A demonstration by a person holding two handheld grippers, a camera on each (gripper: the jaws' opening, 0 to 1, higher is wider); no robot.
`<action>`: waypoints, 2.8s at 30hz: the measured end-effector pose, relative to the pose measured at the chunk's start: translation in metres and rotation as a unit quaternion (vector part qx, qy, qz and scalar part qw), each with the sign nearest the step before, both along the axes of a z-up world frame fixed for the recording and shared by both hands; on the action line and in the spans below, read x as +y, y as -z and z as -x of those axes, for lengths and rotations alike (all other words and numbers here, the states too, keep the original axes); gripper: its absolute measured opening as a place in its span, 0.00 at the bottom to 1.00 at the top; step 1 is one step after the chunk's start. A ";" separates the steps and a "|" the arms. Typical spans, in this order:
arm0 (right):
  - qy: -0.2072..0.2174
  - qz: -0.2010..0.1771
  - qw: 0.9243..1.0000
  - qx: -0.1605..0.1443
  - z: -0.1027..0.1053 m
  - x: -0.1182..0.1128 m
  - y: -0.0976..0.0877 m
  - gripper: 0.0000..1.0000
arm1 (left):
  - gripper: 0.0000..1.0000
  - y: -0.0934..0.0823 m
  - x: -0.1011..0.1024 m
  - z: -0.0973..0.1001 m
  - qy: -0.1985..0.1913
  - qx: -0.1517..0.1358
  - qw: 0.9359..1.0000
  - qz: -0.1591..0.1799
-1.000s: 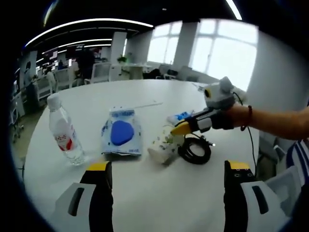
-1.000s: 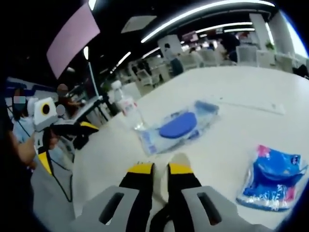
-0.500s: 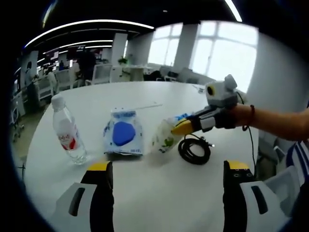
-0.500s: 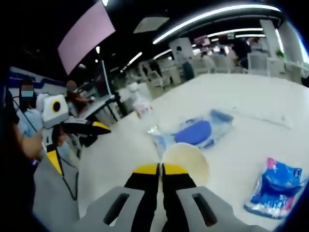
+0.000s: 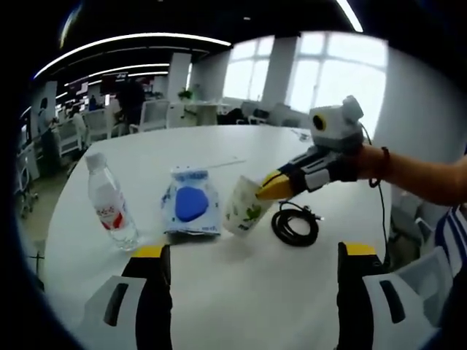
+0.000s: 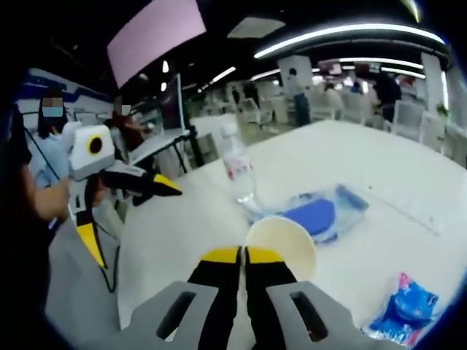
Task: Arrange the tabletop items into an orderly group along one side of the table until the central work area is clear of visible clutter.
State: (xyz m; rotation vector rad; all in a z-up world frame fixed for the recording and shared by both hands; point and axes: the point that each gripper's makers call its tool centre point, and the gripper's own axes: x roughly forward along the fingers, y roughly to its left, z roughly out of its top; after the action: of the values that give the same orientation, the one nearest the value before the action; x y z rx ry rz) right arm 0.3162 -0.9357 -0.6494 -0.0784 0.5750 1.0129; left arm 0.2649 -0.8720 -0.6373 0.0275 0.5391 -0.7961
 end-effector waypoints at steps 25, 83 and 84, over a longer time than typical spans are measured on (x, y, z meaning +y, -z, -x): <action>-0.067 0.005 0.998 0.009 -0.006 0.067 -0.003 0.00 | 0.93 -0.002 0.040 0.012 -0.027 -0.001 1.000 -0.004; -0.198 0.164 0.966 -0.038 -0.001 0.164 0.042 0.01 | 0.92 0.010 0.060 0.021 -0.022 0.010 1.000 -0.011; -0.197 0.165 0.966 -0.034 0.001 0.164 0.043 0.03 | 0.92 0.010 0.060 0.021 -0.022 0.010 1.000 -0.011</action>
State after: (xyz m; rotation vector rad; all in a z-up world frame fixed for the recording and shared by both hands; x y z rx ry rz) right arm 0.3157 -0.7716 -0.6919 -0.5396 0.6762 1.2851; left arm 0.2435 -0.8118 -0.6474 0.0276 0.5662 -0.7475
